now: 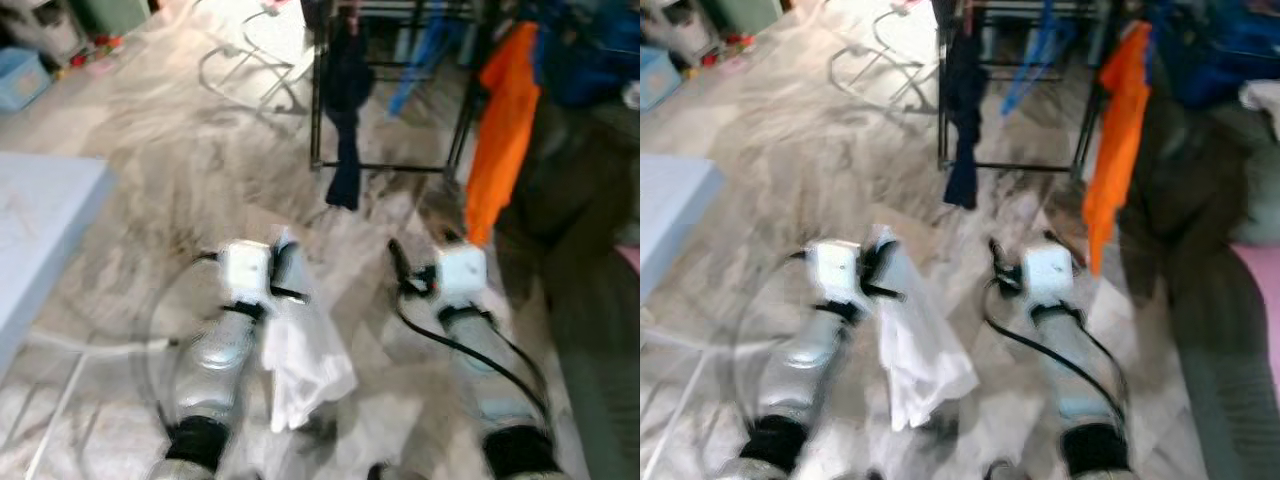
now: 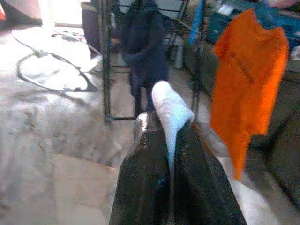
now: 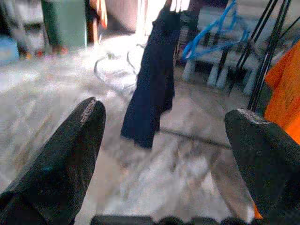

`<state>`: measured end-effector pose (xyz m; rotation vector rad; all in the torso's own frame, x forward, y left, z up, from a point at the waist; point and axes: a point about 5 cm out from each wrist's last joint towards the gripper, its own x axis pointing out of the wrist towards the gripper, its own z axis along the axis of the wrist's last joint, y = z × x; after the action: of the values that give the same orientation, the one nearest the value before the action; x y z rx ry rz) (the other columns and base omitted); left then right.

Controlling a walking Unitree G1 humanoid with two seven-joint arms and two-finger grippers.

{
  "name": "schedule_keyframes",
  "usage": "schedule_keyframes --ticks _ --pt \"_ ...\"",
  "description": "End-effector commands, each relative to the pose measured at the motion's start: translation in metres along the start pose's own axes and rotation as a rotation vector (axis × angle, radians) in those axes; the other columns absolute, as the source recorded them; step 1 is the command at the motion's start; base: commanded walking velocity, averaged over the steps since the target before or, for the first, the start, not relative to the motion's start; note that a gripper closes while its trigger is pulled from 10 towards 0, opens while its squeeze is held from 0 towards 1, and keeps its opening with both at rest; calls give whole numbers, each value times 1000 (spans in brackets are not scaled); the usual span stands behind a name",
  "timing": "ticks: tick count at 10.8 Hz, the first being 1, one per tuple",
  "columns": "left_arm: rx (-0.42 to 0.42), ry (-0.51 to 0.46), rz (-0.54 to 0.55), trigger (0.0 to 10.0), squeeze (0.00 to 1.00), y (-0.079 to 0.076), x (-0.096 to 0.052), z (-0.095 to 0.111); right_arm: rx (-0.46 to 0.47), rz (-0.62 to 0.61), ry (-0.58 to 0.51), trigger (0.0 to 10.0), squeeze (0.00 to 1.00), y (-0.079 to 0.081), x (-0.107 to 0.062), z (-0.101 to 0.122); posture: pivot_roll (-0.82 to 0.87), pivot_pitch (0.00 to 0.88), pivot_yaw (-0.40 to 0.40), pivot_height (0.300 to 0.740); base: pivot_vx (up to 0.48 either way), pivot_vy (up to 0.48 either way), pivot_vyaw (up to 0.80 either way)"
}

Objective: Hang hanger

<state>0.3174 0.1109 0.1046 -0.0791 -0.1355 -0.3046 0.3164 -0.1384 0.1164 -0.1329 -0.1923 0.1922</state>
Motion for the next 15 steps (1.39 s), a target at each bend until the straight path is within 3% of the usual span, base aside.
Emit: schedule_keyframes --ticks 1,5,7,10,15 --pt "-10 -66 -38 10000 0 -13 10 15 -6 -41 28 10000 0 -12 -6 -5 -159 196 27 740 469 0 0" --pt "-10 -56 -25 10000 0 -10 11 15 8 -21 43 10000 0 -6 -8 -7 -162 187 28 740 469 0 -673" --pt "-15 -51 -31 10000 0 -12 10 13 6 -24 49 10000 0 -7 -8 -8 -161 188 30 740 446 0 0" --pt "-15 -45 -26 10000 0 -9 10 14 10 -26 56 10000 0 -5 -9 -9 -154 191 36 740 362 306 0" --pt "-49 -30 -21 10000 0 -10 10 14 13 -35 63 10000 0 -4 -8 -11 -145 199 42 740 0 460 0"
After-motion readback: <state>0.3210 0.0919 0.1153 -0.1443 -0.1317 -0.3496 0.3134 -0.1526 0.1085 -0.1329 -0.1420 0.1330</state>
